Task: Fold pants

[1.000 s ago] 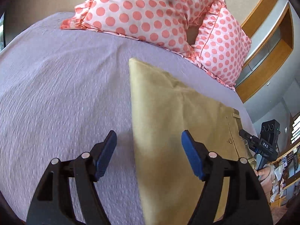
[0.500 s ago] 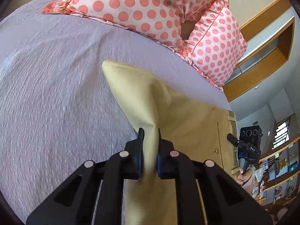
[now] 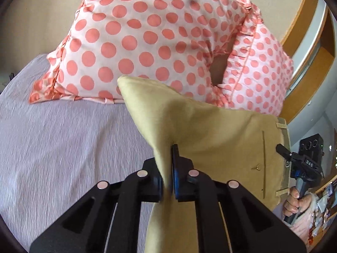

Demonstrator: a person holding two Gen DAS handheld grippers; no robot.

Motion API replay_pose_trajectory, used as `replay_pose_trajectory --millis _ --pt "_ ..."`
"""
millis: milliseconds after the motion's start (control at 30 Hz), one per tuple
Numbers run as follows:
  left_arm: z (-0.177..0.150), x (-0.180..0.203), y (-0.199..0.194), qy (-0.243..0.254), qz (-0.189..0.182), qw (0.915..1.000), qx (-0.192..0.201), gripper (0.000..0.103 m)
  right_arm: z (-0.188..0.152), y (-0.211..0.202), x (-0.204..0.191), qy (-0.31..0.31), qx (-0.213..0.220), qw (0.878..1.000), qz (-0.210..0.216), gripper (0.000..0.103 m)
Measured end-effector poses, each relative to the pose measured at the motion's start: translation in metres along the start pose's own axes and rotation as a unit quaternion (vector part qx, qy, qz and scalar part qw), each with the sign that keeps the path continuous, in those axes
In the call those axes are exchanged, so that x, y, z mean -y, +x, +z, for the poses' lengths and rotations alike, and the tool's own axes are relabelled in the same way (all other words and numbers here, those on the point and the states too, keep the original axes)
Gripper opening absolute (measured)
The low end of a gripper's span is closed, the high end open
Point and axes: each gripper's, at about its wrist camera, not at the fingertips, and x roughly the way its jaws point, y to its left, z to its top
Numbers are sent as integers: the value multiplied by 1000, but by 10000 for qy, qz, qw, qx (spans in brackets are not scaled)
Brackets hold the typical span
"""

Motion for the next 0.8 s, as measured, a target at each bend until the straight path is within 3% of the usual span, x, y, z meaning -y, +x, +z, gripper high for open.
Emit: replay_pose_trajectory --millis 100,167,200,267,300,333,433,500,600,667,700,800 --pt "7 -6 41 -14 796 9966 -218 18 15 26 28 205 -101 9962 -846 15" --pt "3 -17 42 -152 931 9952 -276 27 14 31 45 398 -344 9859 -1586 20" --pt "1 -22 33 -205 965 9950 -149 29 14 25 49 396 -291 9844 -1689 21" --pt "-2 -27 11 -240 1107 9935 134 31 14 0 44 245 189 9819 -1866 30" --pt "-3 -25 1 -244 1054 9938 258 34 14 -11 36 139 405 9822 -1829 44" --pt "-4 -20 -8 -240 820 9958 338 38 15 -16 29 58 511 9853 -1627 55" --pt "-9 5 -9 -63 93 9997 230 56 12 -8 4 -209 331 9945 -967 70" --pt "-15 23 11 76 -14 9999 -72 58 6 11 -4 -305 -7 9948 -976 75" --pt "-22 25 53 -64 250 9981 -565 55 -4 37 11 -2 -499 9852 -1642 77" --pt "-26 26 54 8 483 9982 -344 56 -8 37 20 205 -447 9856 -1615 76" --pt "-28 28 53 54 615 9971 -442 56 -9 34 18 215 -481 9847 -1663 76" --pt "-45 36 27 319 660 9967 -344 66 -22 15 -2 -219 -289 9728 -2287 81"
